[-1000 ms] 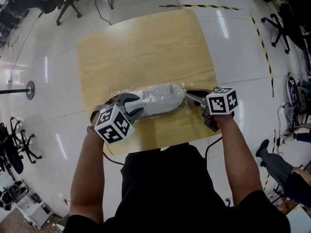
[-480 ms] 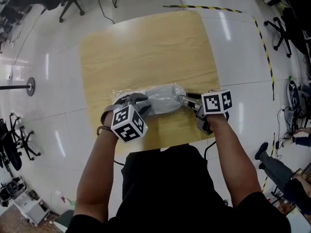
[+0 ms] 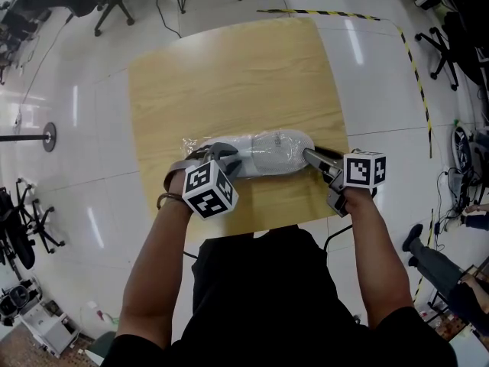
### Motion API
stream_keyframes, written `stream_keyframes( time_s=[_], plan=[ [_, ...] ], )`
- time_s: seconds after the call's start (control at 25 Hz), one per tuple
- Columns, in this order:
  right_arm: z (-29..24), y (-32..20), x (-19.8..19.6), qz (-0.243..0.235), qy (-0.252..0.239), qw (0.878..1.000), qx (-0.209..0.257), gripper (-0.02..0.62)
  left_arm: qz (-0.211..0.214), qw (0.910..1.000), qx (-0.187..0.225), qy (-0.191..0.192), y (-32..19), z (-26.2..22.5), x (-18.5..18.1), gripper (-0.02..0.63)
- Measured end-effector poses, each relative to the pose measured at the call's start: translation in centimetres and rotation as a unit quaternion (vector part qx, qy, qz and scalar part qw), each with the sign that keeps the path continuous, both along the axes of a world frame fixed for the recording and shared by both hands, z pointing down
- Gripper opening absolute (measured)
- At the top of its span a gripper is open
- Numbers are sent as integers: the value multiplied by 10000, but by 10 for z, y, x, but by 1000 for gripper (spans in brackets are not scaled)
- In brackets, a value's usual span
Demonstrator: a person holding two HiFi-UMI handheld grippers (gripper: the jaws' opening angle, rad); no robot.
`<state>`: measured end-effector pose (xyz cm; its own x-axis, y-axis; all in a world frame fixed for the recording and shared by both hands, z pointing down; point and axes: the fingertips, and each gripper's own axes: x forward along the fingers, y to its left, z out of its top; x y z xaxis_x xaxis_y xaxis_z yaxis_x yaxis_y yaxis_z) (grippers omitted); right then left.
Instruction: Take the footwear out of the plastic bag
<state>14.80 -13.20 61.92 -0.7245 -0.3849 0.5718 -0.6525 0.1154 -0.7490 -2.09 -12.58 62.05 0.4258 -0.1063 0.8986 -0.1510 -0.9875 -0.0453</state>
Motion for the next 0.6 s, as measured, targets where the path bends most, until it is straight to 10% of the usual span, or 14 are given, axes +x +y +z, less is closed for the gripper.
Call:
stream_keyframes(
  time_s=[0.6],
  plan=[
    [-4,10,45,374,313,9987,139,103,89,9998,106,-165,5,0,-6,71]
  ],
)
